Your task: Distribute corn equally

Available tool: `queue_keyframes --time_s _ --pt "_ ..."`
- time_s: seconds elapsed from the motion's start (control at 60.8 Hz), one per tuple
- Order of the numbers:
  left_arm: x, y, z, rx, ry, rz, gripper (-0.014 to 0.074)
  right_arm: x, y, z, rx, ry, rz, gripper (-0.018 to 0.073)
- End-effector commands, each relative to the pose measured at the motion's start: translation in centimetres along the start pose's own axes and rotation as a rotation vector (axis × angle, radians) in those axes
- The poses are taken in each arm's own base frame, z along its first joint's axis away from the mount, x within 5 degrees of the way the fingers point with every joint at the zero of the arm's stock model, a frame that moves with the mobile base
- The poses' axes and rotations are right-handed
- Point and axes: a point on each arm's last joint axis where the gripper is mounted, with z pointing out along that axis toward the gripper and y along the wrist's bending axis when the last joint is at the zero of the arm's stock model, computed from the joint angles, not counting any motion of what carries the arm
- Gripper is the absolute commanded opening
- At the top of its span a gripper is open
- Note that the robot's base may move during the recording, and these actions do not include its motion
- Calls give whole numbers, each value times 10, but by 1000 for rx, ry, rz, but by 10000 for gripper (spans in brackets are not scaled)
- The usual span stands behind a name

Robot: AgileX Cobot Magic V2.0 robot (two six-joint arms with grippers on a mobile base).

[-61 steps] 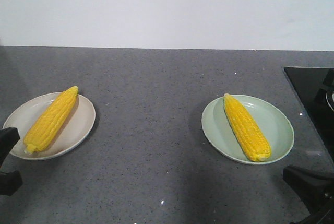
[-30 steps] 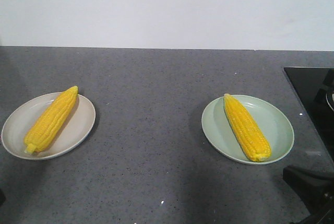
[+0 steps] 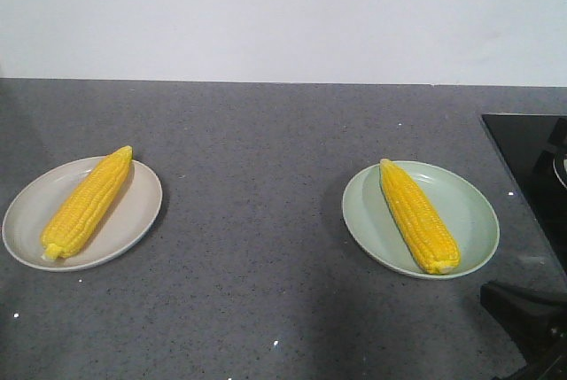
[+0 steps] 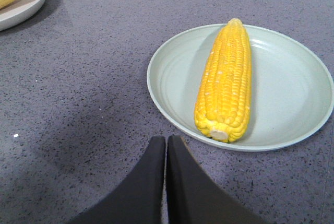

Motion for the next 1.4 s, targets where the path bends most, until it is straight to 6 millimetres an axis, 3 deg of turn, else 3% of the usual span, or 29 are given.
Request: queue_keyframes --time_s 0.0,0.181,1.382 --pt "-10 0 -4 -22 -62 1 -6 -10 -3 -3 27 -50 12 -5" --pt "-5 0 -3 -23 4 -2 -6 -10 -3 -2 25 -49 12 -5" --pt "-7 0 -3 -23 -3 -5 -6 -10 -3 -3 35 -42 -12 -5"
